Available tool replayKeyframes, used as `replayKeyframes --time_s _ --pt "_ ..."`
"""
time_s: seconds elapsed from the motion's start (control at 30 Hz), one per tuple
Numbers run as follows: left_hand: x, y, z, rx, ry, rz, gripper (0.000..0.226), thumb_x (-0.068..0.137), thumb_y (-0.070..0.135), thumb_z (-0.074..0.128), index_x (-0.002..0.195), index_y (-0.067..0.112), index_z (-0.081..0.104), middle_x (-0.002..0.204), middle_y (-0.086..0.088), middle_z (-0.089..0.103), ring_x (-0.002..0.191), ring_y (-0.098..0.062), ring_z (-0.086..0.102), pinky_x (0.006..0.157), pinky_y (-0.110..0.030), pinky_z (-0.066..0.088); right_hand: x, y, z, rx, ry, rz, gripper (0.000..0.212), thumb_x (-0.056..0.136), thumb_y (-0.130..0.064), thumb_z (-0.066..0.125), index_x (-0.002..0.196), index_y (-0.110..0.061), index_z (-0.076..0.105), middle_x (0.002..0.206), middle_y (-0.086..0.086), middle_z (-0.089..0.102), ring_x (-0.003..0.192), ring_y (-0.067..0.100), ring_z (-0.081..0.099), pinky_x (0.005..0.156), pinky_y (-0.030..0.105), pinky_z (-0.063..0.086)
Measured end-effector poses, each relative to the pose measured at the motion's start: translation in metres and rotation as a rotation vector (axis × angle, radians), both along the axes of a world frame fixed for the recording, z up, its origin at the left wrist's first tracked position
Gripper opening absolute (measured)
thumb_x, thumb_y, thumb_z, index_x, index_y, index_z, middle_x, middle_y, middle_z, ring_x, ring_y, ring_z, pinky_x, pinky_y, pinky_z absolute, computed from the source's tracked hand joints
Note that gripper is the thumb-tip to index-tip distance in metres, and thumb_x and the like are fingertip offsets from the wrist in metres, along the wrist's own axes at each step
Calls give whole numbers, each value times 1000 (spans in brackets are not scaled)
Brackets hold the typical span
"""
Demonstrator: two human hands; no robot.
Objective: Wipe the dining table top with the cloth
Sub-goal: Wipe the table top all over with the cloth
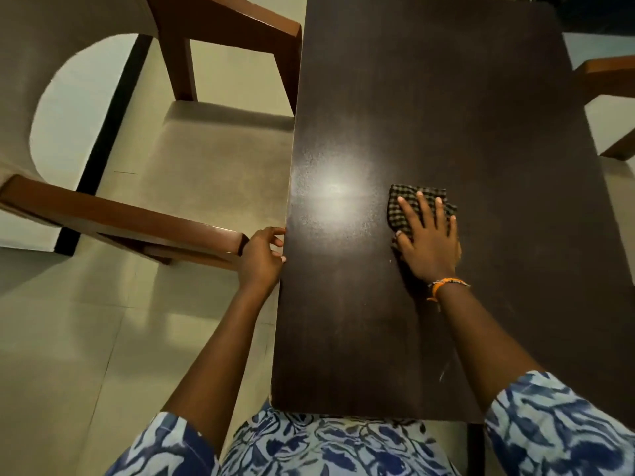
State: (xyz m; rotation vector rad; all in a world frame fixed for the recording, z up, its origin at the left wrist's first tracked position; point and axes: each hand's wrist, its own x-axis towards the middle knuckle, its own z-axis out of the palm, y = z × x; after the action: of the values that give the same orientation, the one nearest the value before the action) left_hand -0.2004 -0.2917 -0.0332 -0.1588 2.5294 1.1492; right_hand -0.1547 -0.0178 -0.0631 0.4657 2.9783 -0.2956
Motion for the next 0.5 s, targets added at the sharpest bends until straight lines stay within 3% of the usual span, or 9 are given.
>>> replayKeyframes --time_s 0.07,0.2,0.3,0.4,0.5 --pt "0 -2 -2 50 -31 32 42 82 -4 58 120 14 57 107 -9 60 76 -22 61 72 -39 57 -4 -28 -1 -15 9 -43 63 90 -38 46 147 -38 18 160 1 11 147 30 1 116 56 2" --pt "4 -4 -7 42 17 2 46 83 -5 56 124 16 56 103 0 56 72 -11 58 70 -31 52 -22 -111 -3 -55 -13 190 64 90 -42 43 147 -41 13 160 1 2 147 31 -5 114 56 -5" --pt "11 -10 -9 -24 95 -97 40 85 -2 50 120 13 59 100 -9 63 81 -23 61 68 -29 45 -27 -172 -5 -113 -10 343 62 89 -41 44 146 -41 19 160 1 6 147 30 -5 113 55 -8" --pt "21 -20 -12 -101 131 -139 39 84 -2 47 121 9 57 104 -19 62 92 -33 60 67 -29 40 -23 -177 -7 -103 -4 422 59 90 -44 42 145 -40 23 160 -1 10 147 29 -2 114 55 -4" --pt "27 -20 -11 -148 120 -174 49 87 -1 48 135 9 44 119 -17 54 106 -31 56 81 -33 45 -15 -147 -5 -58 22 483 60 89 -41 41 146 -41 21 159 -3 12 147 26 4 116 51 1"
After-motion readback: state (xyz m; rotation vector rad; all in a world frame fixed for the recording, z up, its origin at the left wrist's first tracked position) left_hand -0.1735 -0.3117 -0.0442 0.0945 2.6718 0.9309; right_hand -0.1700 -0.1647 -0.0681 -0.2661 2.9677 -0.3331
